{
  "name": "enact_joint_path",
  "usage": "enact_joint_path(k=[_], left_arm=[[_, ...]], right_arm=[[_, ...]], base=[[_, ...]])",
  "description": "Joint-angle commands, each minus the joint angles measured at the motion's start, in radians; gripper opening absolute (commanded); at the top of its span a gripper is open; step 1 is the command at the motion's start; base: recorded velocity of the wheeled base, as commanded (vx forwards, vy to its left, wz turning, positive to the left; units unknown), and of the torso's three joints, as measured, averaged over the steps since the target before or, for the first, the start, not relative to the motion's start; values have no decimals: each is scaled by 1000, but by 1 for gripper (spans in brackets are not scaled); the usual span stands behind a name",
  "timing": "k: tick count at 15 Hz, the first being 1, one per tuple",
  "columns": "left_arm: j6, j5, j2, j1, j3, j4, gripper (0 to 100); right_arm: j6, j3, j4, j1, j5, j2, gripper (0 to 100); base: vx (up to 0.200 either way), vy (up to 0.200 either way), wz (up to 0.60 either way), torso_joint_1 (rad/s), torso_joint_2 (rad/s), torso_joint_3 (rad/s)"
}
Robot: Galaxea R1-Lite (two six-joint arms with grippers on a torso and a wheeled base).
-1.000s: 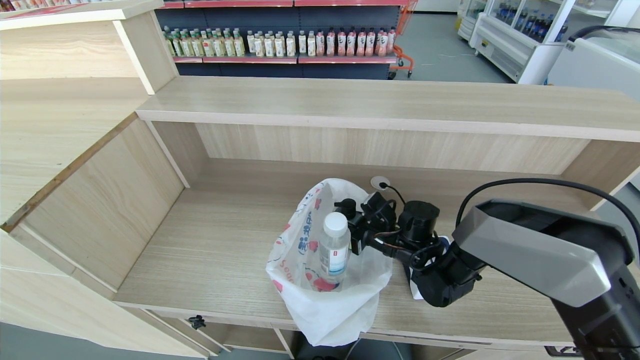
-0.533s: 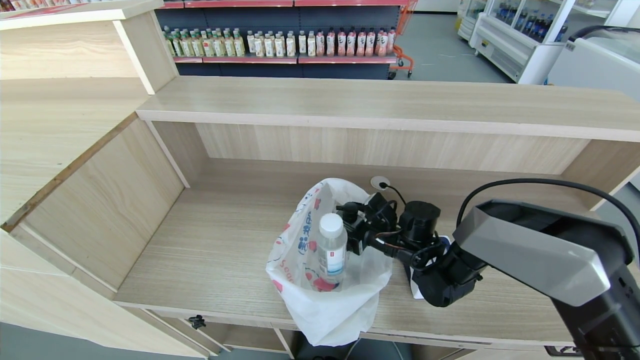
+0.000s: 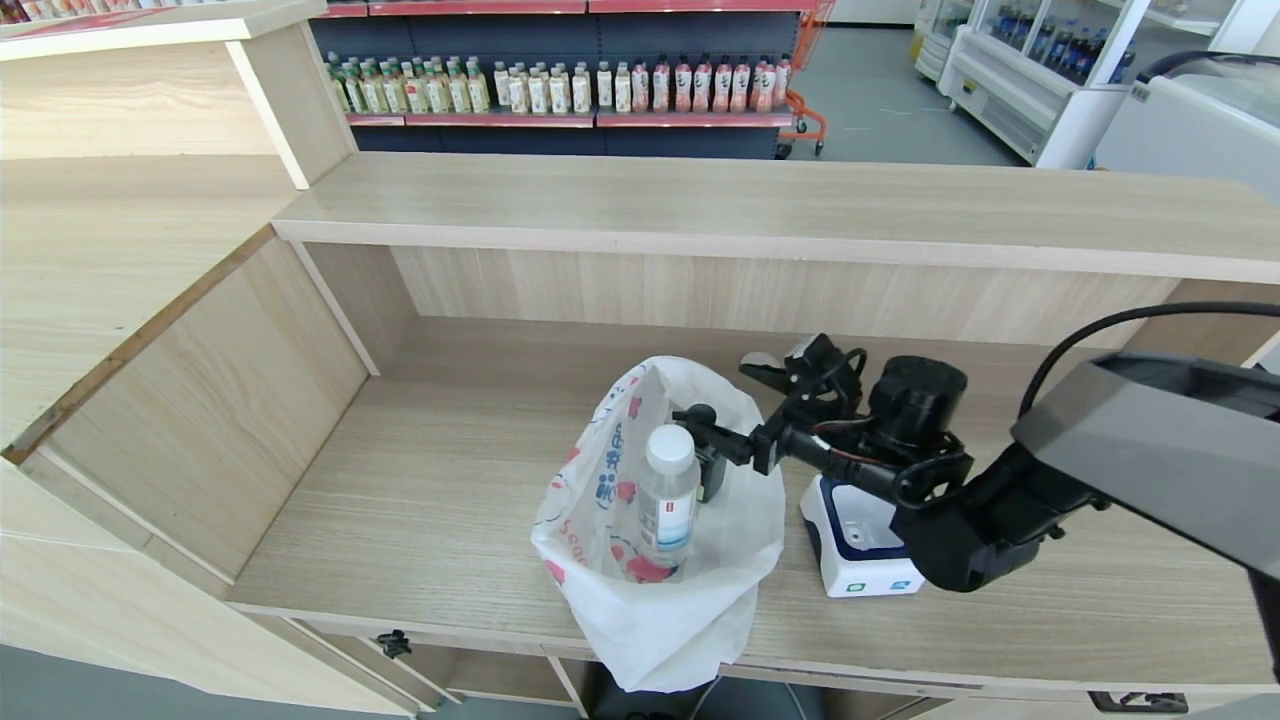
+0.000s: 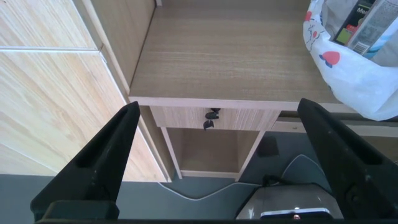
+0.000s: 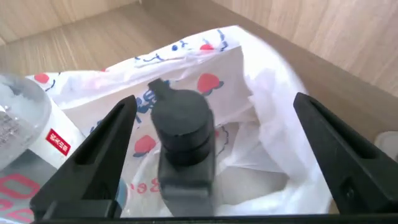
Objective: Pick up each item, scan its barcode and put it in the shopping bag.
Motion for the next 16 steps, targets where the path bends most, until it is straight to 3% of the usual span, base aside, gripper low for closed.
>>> enact_joint_path(k=[1,4,8,10,12,14,16], left_arm=[[0,0,0,0,0,0,100],[0,0,0,0,0,0,100],[0,0,0,0,0,0,100],[0,0,0,0,0,0,100],[0,0,0,0,0,0,100],[0,0,1,0,0,0,100],[0,0,0,0,0,0,100]], right_arm=[[56,131,21,-53,-1,-243,100],[119,265,161,-76,-34,-554,100],[108,424,391,-222,-315,-881,100],[108,581,501,-250,-393,-1044,100],[109,773,514,-271,-510,-1185,100],[109,941,584,-276,-541,-1383,100],[114,967,788,-311,-537,-1591,100]], base=[[0,0,0,0,0,0],[0,0,0,0,0,0],[0,0,0,0,0,0],[0,0,0,0,0,0],[0,0,0,0,0,0],[0,0,0,0,0,0],[0,0,0,0,0,0]])
